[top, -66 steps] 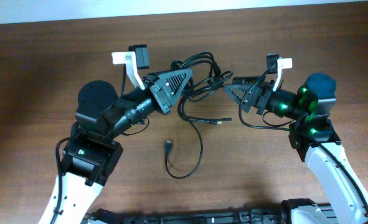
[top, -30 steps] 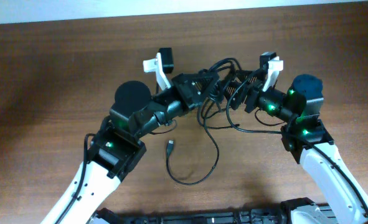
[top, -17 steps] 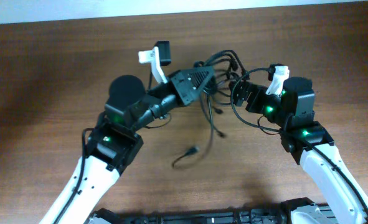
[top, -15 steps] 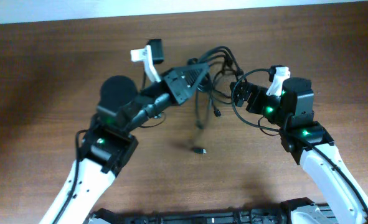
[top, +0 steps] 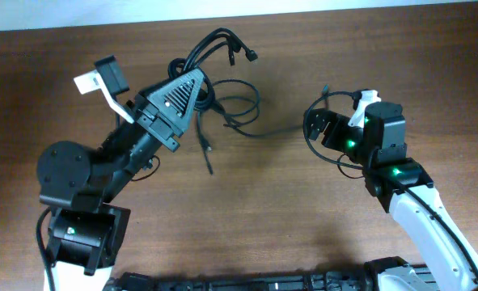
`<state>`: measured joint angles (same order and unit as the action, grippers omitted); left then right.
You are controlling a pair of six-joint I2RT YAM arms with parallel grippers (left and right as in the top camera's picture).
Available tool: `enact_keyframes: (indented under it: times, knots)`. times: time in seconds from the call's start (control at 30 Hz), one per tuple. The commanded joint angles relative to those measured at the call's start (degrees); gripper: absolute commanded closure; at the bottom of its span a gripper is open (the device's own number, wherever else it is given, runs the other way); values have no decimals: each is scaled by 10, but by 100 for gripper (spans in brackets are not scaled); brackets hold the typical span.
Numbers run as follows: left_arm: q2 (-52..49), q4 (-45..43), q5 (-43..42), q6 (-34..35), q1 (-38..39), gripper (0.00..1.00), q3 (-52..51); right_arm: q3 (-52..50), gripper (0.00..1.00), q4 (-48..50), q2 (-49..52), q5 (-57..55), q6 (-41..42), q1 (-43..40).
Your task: Untangle cables
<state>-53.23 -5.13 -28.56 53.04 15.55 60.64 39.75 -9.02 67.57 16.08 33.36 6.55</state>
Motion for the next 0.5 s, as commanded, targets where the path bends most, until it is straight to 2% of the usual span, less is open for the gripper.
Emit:
enact_keyframes:
  times: [0.0, 0.07, 0.17, 0.27, 0.4, 0.43, 0.47]
  knots:
    - [7, 24, 4, -97, -5, 100, 14, -5, 1, 5, 3, 83, -1, -3]
    - [5, 61, 49, -109, -4, 100, 14, -5, 1, 4, 3, 116, -1, -3]
    - [5, 114, 120, -174, -4, 100, 14, -5, 1, 5, 3, 141, -1, -3]
    - [-2, 150, 120, -297, -4, 100, 14, -4, 1, 22, 3, 198, -1, -3]
    - [-11, 194, 103, -438, -4, 100, 14, -4, 1, 92, 2, 283, 2, -3]
    - [-13, 196, 85, -483, -3, 100, 14, -1, 2, 91, 2, 288, 2, -3]
    - [-17, 202, 43, -567, -3, 100, 14, 4, 2, 80, 0, 290, 4, -3]
